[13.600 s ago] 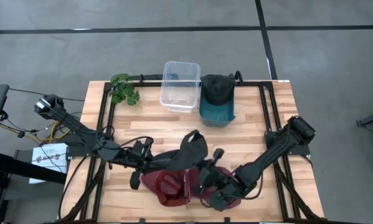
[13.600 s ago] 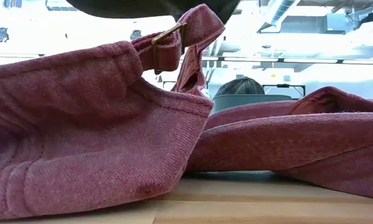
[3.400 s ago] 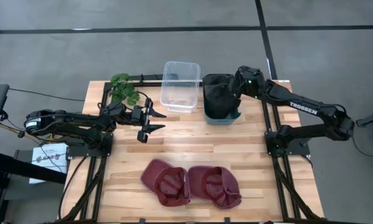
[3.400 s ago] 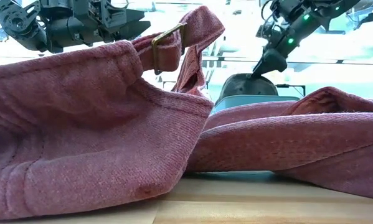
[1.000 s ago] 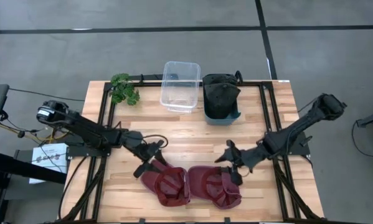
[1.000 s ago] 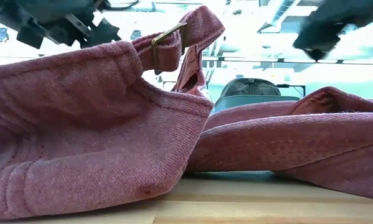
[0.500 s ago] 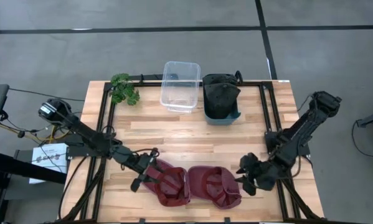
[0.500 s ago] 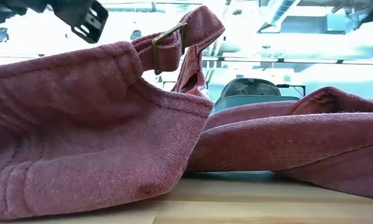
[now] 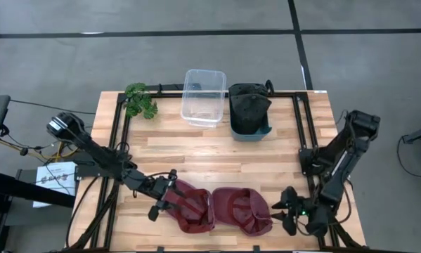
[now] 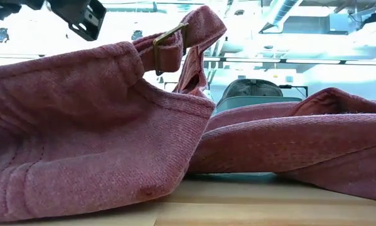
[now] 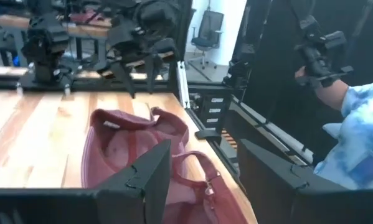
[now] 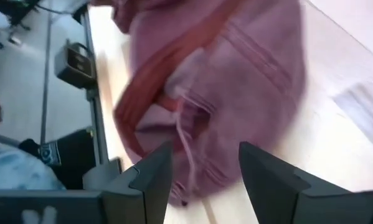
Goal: Pick & Place hat
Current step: Put the left red cap into the transparent bin
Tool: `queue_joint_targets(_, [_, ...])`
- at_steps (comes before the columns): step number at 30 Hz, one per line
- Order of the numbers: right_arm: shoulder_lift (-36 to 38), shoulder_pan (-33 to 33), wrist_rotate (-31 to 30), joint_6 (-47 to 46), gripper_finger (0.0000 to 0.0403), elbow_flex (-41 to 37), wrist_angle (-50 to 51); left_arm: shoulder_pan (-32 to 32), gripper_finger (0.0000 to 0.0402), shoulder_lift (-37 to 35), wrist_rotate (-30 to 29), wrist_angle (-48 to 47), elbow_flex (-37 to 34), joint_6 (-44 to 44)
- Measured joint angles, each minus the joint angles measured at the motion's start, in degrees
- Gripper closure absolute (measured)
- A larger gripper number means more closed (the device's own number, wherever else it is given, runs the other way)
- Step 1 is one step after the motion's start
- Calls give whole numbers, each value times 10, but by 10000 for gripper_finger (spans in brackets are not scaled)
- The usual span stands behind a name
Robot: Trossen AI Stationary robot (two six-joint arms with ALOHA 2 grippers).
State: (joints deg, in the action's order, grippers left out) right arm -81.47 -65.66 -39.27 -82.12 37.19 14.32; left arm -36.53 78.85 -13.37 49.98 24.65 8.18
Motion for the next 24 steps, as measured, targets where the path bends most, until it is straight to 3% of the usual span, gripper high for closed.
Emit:
queue_joint_targets(6, [-52,1,-38,133,228,0,-133,1,220,55,44,-25,22,65])
queue_joint_targets(12, [-62,14,-46,213,229,0,-179,0,220,81,-33,-156,39,149])
queue_joint_targets(16, [-61,17,-46,225,230,0,-182,3,220,69,-76,-179,39,120])
queue_joint_targets(24, [-61,12,-44,222,229,0,-189,32,220,-14,-74,-300,39,60])
